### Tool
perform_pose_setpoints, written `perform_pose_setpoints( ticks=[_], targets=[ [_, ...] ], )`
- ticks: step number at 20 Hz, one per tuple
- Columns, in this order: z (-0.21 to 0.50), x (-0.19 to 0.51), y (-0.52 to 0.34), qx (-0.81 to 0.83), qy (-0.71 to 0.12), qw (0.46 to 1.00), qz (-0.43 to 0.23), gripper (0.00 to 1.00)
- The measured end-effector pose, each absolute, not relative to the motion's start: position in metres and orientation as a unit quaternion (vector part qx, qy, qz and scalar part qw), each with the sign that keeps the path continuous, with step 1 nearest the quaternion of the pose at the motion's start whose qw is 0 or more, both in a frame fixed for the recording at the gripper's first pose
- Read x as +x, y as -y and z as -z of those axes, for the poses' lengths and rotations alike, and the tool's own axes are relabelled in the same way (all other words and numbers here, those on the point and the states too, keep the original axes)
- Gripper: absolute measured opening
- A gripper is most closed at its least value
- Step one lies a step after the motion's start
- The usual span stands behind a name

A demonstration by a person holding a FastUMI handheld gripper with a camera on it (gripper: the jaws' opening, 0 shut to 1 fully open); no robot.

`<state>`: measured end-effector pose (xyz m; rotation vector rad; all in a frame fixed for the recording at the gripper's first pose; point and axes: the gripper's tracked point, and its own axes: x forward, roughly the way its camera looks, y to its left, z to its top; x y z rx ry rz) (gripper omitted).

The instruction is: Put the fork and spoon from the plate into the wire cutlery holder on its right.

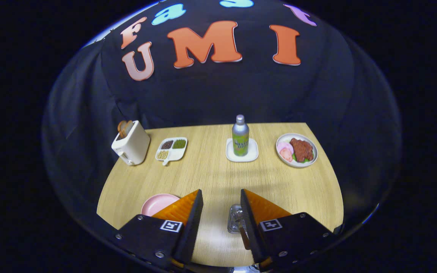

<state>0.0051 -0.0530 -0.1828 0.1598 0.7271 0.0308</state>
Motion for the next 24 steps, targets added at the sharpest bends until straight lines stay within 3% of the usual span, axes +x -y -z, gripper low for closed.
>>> perform_pose_setpoints(
  ticks=[1,3,5,12,24],
  targets=[
    [0.170,0.011,0.056,0.076,-0.328,0.942,-0.010,0.73],
    [0.148,0.021,0.064,0.071,-0.269,0.961,0.013,0.88],
    [0.126,0.026,0.067,0.067,-0.216,0.974,0.025,0.94],
    [0.065,0.030,0.052,0.020,-0.107,0.994,0.020,0.97],
    [0.036,0.043,0.054,0.054,-0.046,0.997,0.002,0.97]
  ],
)
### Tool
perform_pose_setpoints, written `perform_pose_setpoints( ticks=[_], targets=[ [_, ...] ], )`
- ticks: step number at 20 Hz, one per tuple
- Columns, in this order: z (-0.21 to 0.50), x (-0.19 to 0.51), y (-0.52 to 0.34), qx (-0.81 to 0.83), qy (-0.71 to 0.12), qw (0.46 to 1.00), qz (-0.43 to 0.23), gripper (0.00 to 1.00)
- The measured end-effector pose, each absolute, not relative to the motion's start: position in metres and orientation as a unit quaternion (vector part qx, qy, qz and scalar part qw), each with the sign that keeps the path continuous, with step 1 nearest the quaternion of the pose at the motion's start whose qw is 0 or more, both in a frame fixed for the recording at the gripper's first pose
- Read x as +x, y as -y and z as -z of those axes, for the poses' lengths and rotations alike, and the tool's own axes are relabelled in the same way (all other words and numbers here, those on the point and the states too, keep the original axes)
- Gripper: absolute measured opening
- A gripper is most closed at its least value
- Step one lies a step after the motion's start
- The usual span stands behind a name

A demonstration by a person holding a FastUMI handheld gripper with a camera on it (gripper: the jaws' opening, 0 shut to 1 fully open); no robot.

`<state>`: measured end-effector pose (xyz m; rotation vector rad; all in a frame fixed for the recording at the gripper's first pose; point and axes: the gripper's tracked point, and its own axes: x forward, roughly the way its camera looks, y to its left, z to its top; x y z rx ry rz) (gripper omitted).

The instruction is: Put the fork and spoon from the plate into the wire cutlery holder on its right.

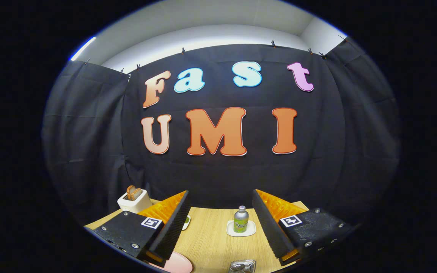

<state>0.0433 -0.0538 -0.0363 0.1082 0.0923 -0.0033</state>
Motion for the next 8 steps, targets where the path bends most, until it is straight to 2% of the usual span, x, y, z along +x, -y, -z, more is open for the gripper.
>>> perform_pose_setpoints(
  ticks=[8],
  targets=[
    [0.0302,0.0412,0.0614,0.063,-0.032,0.997,-0.006,0.97]
  ],
)
